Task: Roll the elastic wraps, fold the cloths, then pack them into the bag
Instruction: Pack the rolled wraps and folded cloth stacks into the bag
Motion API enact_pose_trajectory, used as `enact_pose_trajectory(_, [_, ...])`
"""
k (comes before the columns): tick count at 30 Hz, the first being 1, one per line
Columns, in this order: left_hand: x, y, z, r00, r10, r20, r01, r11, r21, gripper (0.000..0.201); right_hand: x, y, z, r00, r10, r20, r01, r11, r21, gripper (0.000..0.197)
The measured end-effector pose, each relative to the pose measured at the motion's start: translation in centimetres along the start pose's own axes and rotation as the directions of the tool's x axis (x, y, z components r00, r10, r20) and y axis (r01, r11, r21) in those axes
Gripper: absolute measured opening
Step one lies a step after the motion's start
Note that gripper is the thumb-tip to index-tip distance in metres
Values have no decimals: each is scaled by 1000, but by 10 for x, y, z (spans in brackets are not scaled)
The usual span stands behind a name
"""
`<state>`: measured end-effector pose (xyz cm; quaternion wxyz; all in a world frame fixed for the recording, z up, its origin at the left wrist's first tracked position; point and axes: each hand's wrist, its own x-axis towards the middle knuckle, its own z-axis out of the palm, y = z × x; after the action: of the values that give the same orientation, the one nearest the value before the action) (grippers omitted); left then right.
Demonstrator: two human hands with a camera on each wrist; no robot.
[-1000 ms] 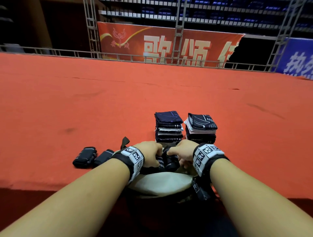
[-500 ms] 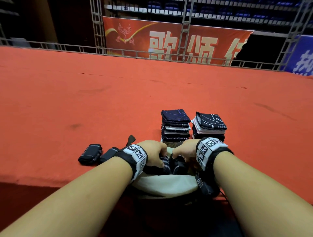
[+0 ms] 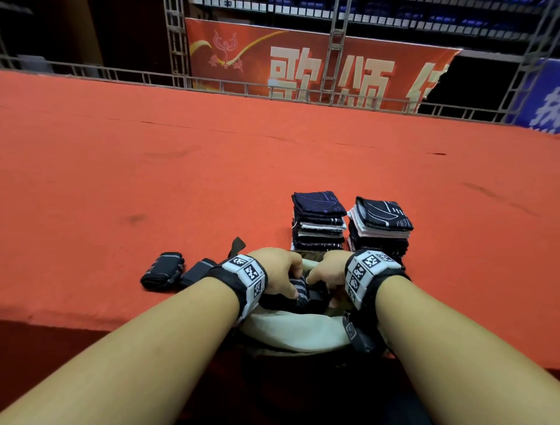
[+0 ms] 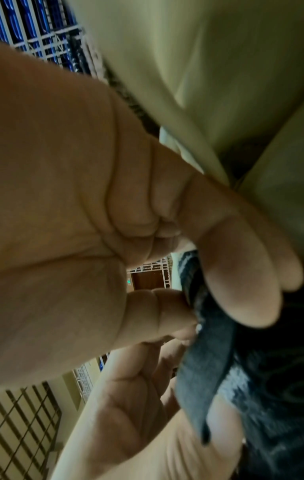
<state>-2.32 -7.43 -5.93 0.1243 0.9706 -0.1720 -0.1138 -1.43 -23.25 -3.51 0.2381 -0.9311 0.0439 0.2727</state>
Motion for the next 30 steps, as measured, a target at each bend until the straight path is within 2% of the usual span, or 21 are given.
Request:
enact_pose_trajectory(5, [3,-1,1,1000,-7,13,7,1000,-18,40,4,10,-4,998,19,59,-24,995,95,37])
enact_pose_trajectory(10, [6,-3,1,999,-17,35,18,999,-33,42,5,10,-5,996,8,93,-20,991,131,37])
enact_pose_trajectory(22, [5,-8,5,1000,-2,25,4,997,-75,42,10,7,-4,998,-8,70,9,1000,-18,30])
enact_pose_trajectory(24, [-1,-7,5,1000,0,4,0,997,-74,41,8,8,-7,998,-18,61,24,995,-94,33])
enact_pose_trajectory(26, [-9,-6,1,999,26,-31,-28,998,-60,36,4,7,-10,999,-45,20,48,968,-246,41])
enact_pose_trajectory(28, [-19,-8,-7,996,47,-77,-53,996,-73,28,-1,2,-13,994,-79,-74,35,881,-472,47])
enact_pose_trajectory(30, [-32,-17,-20,990,25,-141,-44,990,-136,23,-8,-6,-16,987,-91,-131,5,838,-546,48])
